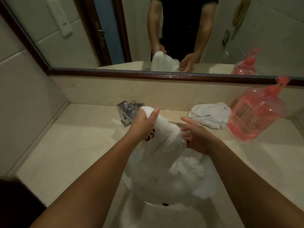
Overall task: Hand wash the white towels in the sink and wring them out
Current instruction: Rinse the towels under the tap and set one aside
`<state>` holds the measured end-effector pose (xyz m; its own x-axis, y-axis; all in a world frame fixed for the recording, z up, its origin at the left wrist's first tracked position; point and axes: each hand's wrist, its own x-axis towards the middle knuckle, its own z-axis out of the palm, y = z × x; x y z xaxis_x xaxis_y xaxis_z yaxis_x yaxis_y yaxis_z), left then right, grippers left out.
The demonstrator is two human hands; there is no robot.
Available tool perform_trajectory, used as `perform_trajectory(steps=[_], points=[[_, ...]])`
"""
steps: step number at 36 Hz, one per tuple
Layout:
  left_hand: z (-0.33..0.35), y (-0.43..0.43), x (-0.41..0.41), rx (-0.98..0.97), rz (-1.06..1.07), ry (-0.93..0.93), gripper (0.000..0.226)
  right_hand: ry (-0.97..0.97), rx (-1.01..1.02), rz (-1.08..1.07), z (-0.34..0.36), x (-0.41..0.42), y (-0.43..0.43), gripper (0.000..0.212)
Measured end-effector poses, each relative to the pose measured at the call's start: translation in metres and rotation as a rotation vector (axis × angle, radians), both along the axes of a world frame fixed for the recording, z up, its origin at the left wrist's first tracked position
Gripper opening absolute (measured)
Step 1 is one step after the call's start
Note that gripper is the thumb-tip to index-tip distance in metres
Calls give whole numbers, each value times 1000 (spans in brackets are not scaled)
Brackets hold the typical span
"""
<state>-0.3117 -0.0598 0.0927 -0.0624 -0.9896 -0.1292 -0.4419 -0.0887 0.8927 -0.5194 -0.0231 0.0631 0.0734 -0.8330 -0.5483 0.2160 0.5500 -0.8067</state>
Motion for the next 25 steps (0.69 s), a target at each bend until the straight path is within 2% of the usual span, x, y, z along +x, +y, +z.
perform_trajectory(steps=[2, 4, 5, 7, 9, 12, 14, 16, 17, 18, 21, 22, 23, 25], points=[[-1, 4, 2, -38, 27, -12, 59, 88, -106, 99, 3, 17, 6, 69], [3, 8, 2, -68, 43, -10, 71, 168, -181, 205, 5, 29, 10, 92], [4, 9, 4, -82, 47, -9, 77, 234, -231, 274, 8, 34, 12, 90], [7, 10, 7, -109, 42, -51, 81, 391, -337, 376, 10, 38, 11, 62], [8, 8, 11, -127, 38, -137, 78, 518, -438, 353, 8, 40, 7, 43], [6, 8, 15, -212, 73, -317, 78, 570, -507, 289, 8, 46, 3, 24], [3, 10, 15, -277, 131, -422, 70, 503, -455, 277, 8, 46, 1, 23], [-1, 17, 17, -284, 169, -354, 60, 422, -407, 241, 10, 43, -2, 31], [-7, 21, 18, -269, 170, -273, 63, 365, -388, 215, 11, 42, -4, 35], [-11, 27, 20, -251, 160, -190, 74, 285, -354, 197, 11, 40, -6, 37], [-34, 36, 24, -168, 110, 11, 127, 94, -219, 252, 8, 39, -9, 55], [-41, 40, 24, -125, 67, 52, 135, 46, -184, 283, 5, 40, -10, 59], [-46, 43, 22, -102, 25, 91, 135, -3, -151, 307, 1, 42, -11, 62], [-67, 45, 20, -2, 31, 262, 119, -104, -72, 325, -12, 46, -14, 65]])
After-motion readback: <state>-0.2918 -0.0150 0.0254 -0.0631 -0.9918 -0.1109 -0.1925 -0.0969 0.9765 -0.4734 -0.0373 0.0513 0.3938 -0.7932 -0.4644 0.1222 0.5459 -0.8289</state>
